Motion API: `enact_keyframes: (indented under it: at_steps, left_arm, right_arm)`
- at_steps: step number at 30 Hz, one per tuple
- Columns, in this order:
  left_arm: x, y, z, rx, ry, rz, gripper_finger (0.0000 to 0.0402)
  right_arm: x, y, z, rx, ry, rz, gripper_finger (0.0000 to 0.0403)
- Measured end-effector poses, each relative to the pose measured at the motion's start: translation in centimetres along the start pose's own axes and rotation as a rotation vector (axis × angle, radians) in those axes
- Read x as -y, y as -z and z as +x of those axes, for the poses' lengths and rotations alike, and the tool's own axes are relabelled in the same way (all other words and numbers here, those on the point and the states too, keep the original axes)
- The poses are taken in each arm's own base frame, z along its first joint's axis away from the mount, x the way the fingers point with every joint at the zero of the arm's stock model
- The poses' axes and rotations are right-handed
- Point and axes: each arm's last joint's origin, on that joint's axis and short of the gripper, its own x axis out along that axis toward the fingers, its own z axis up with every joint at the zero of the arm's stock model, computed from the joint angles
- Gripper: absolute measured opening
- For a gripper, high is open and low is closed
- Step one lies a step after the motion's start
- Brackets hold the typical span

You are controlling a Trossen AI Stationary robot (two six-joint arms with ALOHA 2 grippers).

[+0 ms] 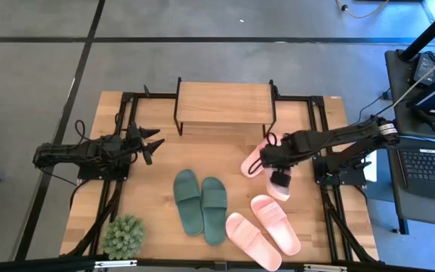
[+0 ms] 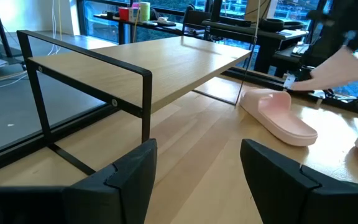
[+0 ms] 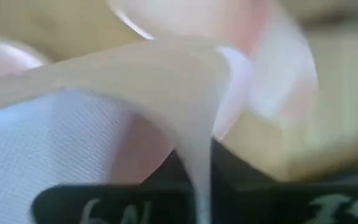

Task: Pick and place slides into the shelf
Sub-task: Put the pink slide on the shelf

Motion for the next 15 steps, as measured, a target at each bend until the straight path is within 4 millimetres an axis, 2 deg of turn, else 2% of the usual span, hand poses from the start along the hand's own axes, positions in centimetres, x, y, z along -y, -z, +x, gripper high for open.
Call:
enact_keyframes:
  at_steps: [5, 11, 15]
  left_arm:
    - [0.0, 0.0, 0.0, 0.0, 0.0, 0.0, 0.0224]
    - [0.0, 0.0, 0.0, 0.0, 0.0, 0.0, 0.0224]
    - [0.0, 0.0, 0.0, 0.0, 0.0, 0.001, 0.0224]
  right_arm:
    - [0.2, -1.9, -4.3, 0.227, 0.05, -0.055, 0.0012]
    - [1.7, -4.0, -9.5, 0.52, 0.32, -0.056, 0.0012]
    - [3.0, -6.3, -11.9, 0.613, 0.467, -0.084, 0.0012]
